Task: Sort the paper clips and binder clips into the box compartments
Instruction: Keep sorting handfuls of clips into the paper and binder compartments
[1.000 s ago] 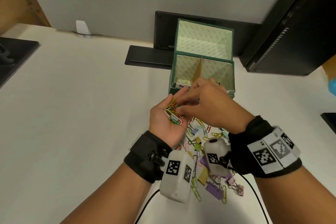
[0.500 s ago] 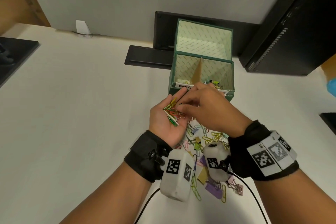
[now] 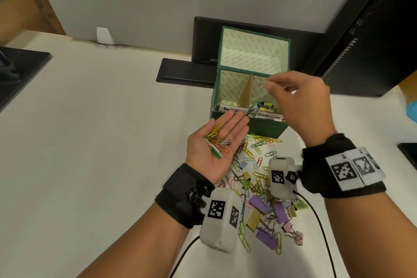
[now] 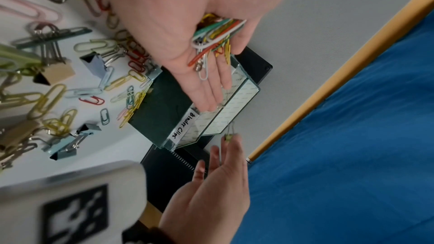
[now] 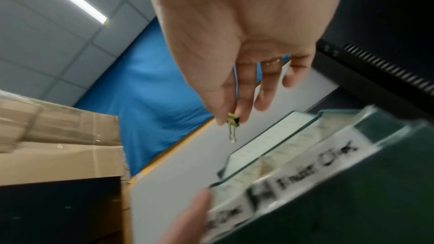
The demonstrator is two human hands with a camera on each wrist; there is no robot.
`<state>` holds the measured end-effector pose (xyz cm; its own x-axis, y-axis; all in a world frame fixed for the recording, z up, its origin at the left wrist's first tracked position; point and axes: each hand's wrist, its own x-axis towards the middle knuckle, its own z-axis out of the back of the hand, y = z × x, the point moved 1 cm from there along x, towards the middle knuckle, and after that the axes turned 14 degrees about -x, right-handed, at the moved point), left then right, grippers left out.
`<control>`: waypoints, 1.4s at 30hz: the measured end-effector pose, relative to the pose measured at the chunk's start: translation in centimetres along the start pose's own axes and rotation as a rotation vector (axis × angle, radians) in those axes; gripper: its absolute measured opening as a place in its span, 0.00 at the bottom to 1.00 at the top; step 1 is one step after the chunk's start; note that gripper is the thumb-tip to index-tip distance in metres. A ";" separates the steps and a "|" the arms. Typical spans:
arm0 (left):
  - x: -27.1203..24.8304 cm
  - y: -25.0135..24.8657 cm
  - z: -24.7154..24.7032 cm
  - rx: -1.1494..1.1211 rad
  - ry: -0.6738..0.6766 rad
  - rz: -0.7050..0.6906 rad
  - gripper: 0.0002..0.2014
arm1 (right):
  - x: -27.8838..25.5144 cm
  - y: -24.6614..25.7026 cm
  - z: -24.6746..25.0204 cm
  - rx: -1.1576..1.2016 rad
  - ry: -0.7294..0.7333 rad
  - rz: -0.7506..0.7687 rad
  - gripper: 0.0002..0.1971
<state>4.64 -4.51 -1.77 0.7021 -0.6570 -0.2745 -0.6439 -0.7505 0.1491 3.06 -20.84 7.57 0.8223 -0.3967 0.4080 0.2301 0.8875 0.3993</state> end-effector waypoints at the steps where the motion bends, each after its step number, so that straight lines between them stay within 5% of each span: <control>1: 0.0 0.0 0.1 -0.004 -0.001 0.004 0.21 | 0.5 -0.6 0.0 -0.030 -0.011 -0.025 0.09; 6: 0.0 -0.1 0.1 0.000 -0.004 -0.005 0.22 | 0.4 -2.5 -1.3 -0.365 0.313 -0.059 0.11; 9: 0.1 -0.2 0.0 0.006 -0.018 -0.038 0.21 | -1.3 -0.3 -0.5 -0.137 0.238 0.165 0.08; 14: 0.0 0.0 -0.2 0.078 -0.056 -0.047 0.21 | -4.1 2.0 -0.9 0.038 0.504 0.492 0.06; 23: 0.1 0.0 0.1 0.140 -0.072 -0.053 0.21 | -4.4 1.9 -3.0 -0.150 0.529 0.515 0.09; 36: 0.2 -0.1 0.4 0.024 -0.123 -0.040 0.23 | -5.0 2.0 -3.7 -0.348 0.310 0.584 0.03; 42: 0.1 0.0 -0.1 -0.019 -0.056 -0.037 0.21 | -4.4 2.4 -2.5 -0.395 0.400 0.531 0.09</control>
<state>4.77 -4.55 -1.75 0.7069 -0.6243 -0.3324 -0.6118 -0.7756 0.1556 1.26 -16.33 4.72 0.9825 0.1542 0.1049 -0.1414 0.9826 -0.1203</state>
